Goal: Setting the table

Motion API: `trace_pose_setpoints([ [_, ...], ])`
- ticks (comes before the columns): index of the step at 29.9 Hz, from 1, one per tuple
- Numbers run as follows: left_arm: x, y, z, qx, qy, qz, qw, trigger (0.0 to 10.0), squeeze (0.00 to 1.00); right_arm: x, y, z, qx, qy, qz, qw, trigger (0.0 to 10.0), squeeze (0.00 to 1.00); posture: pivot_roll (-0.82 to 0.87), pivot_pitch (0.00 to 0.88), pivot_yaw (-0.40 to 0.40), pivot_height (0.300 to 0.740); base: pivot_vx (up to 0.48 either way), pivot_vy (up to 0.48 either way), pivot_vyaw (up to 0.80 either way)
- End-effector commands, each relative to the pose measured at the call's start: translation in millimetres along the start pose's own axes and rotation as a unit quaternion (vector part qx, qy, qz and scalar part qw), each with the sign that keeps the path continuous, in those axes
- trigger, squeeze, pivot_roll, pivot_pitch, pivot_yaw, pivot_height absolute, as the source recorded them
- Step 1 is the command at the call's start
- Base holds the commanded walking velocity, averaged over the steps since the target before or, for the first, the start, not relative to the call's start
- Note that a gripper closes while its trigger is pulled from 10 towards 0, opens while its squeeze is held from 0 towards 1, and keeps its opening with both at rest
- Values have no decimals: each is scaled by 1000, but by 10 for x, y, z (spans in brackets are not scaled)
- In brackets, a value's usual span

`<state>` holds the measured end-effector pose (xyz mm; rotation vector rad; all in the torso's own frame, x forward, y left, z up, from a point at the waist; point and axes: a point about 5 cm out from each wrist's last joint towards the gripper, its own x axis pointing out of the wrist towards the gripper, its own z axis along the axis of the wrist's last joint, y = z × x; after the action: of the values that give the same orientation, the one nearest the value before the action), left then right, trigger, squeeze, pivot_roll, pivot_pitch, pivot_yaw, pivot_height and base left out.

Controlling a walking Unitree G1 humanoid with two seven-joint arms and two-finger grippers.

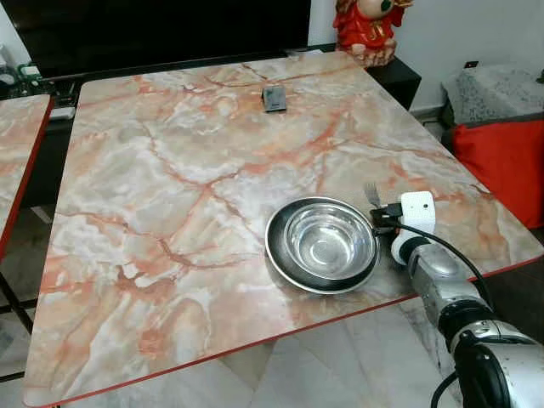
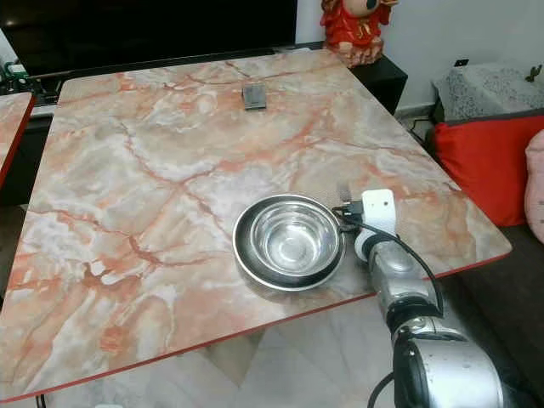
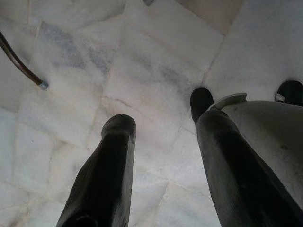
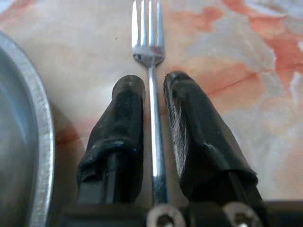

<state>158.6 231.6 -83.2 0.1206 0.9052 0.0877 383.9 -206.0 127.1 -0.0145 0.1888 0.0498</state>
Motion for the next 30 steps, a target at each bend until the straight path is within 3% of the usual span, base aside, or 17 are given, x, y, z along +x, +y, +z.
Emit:
trace_pose_setpoints([
  [1, -28, 7, -110, 9, 20, 0, 1000, 10000, 0, -8, -19, -11, 7, -3, -7, 1000, 10000, 0, 32, 174, 5, 740, 0, 0, 0],
  [11, -29, 3, -111, 10, 19, -2, 1000, 10000, 0, 8, -43, 136, 13, -41, -16, 999, 10000, 0, 29, 173, 5, 740, 0, 0, 0],
  [19, -28, -24, -111, 13, 18, -6, 1000, 10000, 0, 12, -12, 317, 5, -103, -13, 995, 10000, 0, 26, 172, 4, 740, 0, 0, 0],
  [24, -30, -39, -117, 13, 17, -6, 1000, 10000, 0, -45, 31, 527, 10, -203, -21, 979, 10000, 0, 17, 173, -2, 740, 0, 0, 0],
  [27, -33, -46, -121, 7, 14, -6, 1000, 10000, 0, -106, 14, 528, 24, -235, -41, 971, 10000, 0, 20, 171, -8, 740, 0, 0, 0],
  [30, -37, -55, -138, 7, 16, -5, 1000, 10000, 0, -243, 1, 434, 10, -268, -57, 962, 10000, 0, 19, 167, -11, 740, 0, 0, 0],
])
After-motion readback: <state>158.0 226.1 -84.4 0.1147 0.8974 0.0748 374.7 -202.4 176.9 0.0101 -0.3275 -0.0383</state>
